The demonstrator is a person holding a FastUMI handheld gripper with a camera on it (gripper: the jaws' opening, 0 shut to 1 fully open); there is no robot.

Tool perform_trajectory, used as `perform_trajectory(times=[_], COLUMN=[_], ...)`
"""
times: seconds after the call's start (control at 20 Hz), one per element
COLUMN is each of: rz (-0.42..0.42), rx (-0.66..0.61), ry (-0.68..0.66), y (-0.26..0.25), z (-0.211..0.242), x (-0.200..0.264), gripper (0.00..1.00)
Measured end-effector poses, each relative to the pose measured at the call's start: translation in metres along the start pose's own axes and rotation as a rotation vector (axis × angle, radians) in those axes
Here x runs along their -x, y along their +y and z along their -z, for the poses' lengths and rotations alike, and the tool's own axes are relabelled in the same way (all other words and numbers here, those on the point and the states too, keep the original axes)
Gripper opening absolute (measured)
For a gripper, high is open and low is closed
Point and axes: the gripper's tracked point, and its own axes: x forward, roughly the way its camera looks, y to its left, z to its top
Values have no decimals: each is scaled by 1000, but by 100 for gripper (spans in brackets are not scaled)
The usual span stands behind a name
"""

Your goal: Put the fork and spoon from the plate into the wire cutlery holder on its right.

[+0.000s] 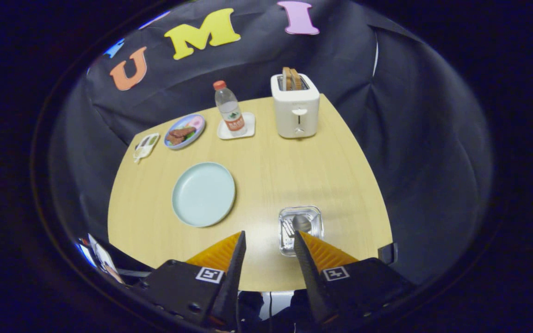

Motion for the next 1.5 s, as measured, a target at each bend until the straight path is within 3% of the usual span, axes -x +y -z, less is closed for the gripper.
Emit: perform_trajectory(times=[0.05,0.35,0.6,0.8,1.05,1.5], rz=[-14,15,-24,-6,-15,42], rx=[9,105,149,200,174,170], ry=[-33,-343,-639,-843,-908,-959], y=[10,59,99,108,111,96], z=[-5,-56,-89,-102,-95,-90], x=[6,61,135,180,200,207], gripper=[73,91,91,94,96,96])
